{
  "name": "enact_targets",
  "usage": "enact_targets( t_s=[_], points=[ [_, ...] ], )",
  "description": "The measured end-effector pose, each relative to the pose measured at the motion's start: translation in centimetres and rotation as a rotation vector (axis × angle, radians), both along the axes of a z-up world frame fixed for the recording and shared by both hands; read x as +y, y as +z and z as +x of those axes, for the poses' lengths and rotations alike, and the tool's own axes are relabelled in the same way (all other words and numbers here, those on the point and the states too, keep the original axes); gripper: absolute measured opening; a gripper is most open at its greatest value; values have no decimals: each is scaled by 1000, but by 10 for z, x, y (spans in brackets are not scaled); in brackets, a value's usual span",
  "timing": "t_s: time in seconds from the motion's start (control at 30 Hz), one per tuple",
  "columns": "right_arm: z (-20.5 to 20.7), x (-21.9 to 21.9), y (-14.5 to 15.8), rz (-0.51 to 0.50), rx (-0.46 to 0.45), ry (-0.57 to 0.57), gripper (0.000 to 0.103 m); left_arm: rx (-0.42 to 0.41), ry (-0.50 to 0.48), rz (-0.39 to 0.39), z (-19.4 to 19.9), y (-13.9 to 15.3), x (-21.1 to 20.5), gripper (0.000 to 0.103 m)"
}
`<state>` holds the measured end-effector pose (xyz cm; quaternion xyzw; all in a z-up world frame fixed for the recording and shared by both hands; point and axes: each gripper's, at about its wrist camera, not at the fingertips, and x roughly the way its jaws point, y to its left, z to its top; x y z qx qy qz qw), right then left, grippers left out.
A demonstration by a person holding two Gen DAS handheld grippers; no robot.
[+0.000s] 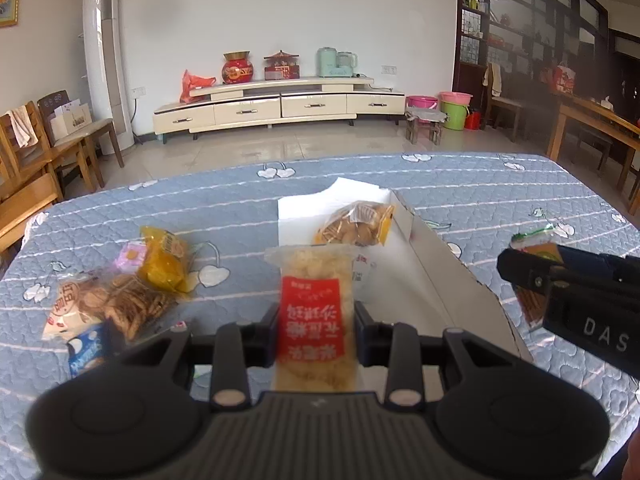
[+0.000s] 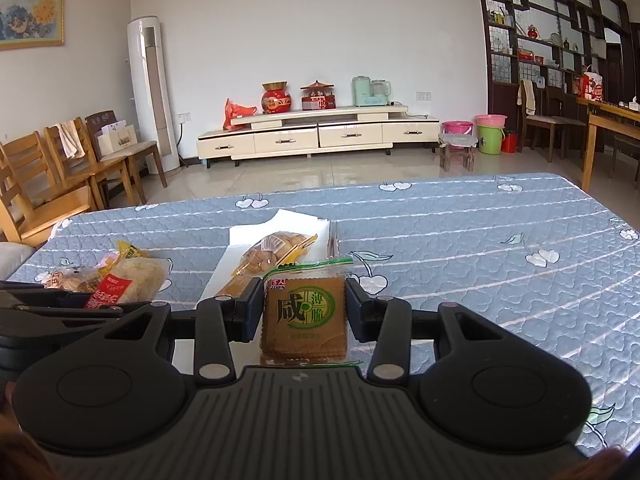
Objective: Organize snacks
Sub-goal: 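Carry the bread packet and cracker packet with both tools over the white box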
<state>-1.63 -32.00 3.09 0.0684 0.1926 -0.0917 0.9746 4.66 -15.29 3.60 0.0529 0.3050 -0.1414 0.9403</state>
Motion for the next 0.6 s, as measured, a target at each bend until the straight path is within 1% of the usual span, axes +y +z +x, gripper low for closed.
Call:
enact_targets(
  t_s=[0.6],
  points=[
    [19, 9, -6, 4, 53, 26, 53, 58, -19, 3, 7, -21, -11, 34]
  ],
)
